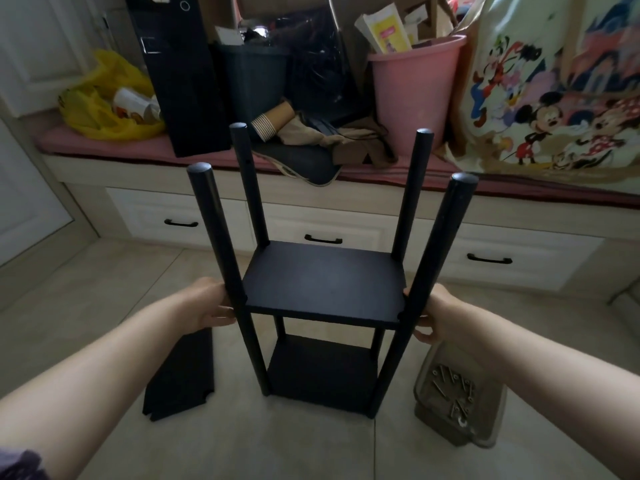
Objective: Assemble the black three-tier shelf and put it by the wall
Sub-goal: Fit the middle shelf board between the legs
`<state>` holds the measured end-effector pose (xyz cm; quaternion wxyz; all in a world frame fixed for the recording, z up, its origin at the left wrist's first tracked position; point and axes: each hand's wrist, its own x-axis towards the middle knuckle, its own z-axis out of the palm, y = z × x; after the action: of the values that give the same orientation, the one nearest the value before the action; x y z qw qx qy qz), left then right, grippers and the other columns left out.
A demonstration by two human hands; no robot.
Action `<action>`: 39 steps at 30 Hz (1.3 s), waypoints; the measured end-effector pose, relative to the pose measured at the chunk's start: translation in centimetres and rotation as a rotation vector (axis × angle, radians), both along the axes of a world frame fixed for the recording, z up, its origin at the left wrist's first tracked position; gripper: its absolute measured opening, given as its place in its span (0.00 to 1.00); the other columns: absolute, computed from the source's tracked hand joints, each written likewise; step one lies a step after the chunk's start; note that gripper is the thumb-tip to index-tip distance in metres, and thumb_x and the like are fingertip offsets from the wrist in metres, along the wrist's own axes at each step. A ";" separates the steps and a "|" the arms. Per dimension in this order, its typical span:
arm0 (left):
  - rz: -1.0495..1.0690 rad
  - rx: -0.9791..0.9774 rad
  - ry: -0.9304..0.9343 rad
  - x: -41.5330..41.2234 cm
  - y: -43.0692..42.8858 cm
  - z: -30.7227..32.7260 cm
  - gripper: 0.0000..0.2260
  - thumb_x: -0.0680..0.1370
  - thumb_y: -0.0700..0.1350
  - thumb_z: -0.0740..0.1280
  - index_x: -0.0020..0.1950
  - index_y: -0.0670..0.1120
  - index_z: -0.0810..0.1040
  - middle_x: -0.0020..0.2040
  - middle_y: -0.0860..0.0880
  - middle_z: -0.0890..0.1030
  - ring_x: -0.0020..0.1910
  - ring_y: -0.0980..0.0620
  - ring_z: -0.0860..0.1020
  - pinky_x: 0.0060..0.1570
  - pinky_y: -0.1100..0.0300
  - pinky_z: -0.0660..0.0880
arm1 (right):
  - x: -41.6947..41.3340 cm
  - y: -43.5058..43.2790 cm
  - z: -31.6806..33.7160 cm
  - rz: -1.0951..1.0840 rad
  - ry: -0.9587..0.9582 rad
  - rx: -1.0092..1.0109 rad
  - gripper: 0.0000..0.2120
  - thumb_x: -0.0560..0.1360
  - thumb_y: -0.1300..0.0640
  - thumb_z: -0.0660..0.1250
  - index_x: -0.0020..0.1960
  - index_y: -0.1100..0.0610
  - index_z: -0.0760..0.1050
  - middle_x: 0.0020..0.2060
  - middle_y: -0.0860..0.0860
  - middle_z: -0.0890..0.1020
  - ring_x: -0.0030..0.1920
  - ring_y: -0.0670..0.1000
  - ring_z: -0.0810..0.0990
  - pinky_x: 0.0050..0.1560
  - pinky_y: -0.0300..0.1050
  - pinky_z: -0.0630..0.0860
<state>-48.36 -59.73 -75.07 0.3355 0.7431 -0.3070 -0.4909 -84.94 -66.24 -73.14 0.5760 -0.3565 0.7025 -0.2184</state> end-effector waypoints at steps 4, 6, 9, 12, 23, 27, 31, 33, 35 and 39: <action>0.224 -0.086 0.138 -2.9 1.3 0.1 0.06 0.83 0.37 0.63 0.58 0.40 0.77 0.57 0.39 0.81 0.50 0.43 0.81 0.46 0.51 0.79 | 0.1 2.9 -0.1 -0.053 -0.007 -0.020 0.11 0.81 0.56 0.56 0.43 0.57 0.73 0.37 0.55 0.80 0.40 0.54 0.78 0.46 0.49 0.70; 0.318 -0.125 0.211 -5.1 1.9 0.0 0.11 0.84 0.37 0.61 0.65 0.40 0.75 0.63 0.39 0.78 0.56 0.43 0.78 0.57 0.49 0.77 | 0.6 4.3 0.1 -0.124 -0.034 -0.021 0.13 0.81 0.56 0.54 0.42 0.57 0.73 0.36 0.54 0.80 0.38 0.53 0.77 0.44 0.46 0.70; 0.366 -0.070 0.314 -9.3 3.3 -0.2 0.18 0.84 0.41 0.62 0.74 0.41 0.68 0.68 0.40 0.74 0.61 0.41 0.77 0.58 0.50 0.76 | 2.0 6.2 -0.2 -0.209 -0.078 -0.025 0.14 0.82 0.57 0.53 0.45 0.58 0.75 0.42 0.55 0.80 0.39 0.53 0.78 0.35 0.43 0.70; 0.174 0.019 0.532 -14.4 5.1 -0.5 0.19 0.81 0.44 0.68 0.70 0.40 0.71 0.67 0.38 0.77 0.56 0.41 0.81 0.47 0.50 0.79 | 3.9 8.1 -1.7 -0.270 -0.064 -0.061 0.16 0.82 0.59 0.51 0.60 0.62 0.75 0.56 0.60 0.80 0.52 0.59 0.80 0.49 0.50 0.76; 0.180 -0.223 0.872 -18.7 7.7 -3.9 0.16 0.80 0.41 0.68 0.67 0.40 0.73 0.57 0.38 0.84 0.54 0.40 0.85 0.45 0.49 0.83 | 4.1 10.8 -2.7 -0.084 -0.113 -0.031 0.15 0.83 0.52 0.56 0.66 0.56 0.71 0.47 0.53 0.82 0.40 0.49 0.81 0.23 0.38 0.70; 0.147 -0.241 0.854 -18.6 8.0 -3.9 0.17 0.79 0.41 0.69 0.67 0.41 0.73 0.56 0.39 0.85 0.54 0.41 0.85 0.44 0.51 0.83 | 3.2 10.0 -2.9 -0.131 -0.212 -0.046 0.20 0.83 0.47 0.57 0.70 0.57 0.67 0.54 0.56 0.81 0.51 0.57 0.81 0.42 0.52 0.78; 0.171 -0.236 0.796 -18.7 8.0 -3.9 0.19 0.77 0.40 0.71 0.67 0.41 0.73 0.58 0.38 0.84 0.52 0.42 0.85 0.41 0.52 0.83 | 2.3 9.2 -3.2 -0.158 -0.251 -0.064 0.22 0.83 0.49 0.60 0.71 0.59 0.65 0.55 0.58 0.80 0.52 0.60 0.81 0.51 0.59 0.80; 0.176 -0.233 0.802 -18.6 7.9 -4.0 0.18 0.78 0.39 0.70 0.66 0.41 0.73 0.56 0.39 0.85 0.51 0.42 0.86 0.40 0.53 0.83 | 1.8 8.7 -3.1 -0.178 -0.255 -0.098 0.21 0.82 0.49 0.61 0.70 0.60 0.64 0.54 0.59 0.81 0.45 0.57 0.82 0.40 0.54 0.80; 0.175 -0.231 0.811 -18.6 8.0 -4.0 0.17 0.78 0.38 0.70 0.66 0.40 0.73 0.54 0.39 0.85 0.51 0.41 0.86 0.39 0.52 0.83 | 1.1 7.9 -2.9 -0.210 -0.241 -0.185 0.23 0.82 0.50 0.62 0.72 0.55 0.61 0.57 0.58 0.80 0.40 0.55 0.83 0.33 0.51 0.80; 0.194 -0.217 0.810 -18.6 7.9 -4.0 0.18 0.78 0.38 0.70 0.67 0.39 0.73 0.54 0.38 0.85 0.49 0.41 0.86 0.38 0.52 0.83 | 0.1 6.8 -2.4 -0.047 -0.146 -0.375 0.26 0.81 0.51 0.63 0.76 0.42 0.56 0.58 0.53 0.76 0.38 0.54 0.84 0.27 0.47 0.80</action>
<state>-66.98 -51.81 -79.06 0.5498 0.4762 -0.1294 -0.6739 -84.80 -59.45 -75.58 0.5436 -0.4245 0.6138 -0.3840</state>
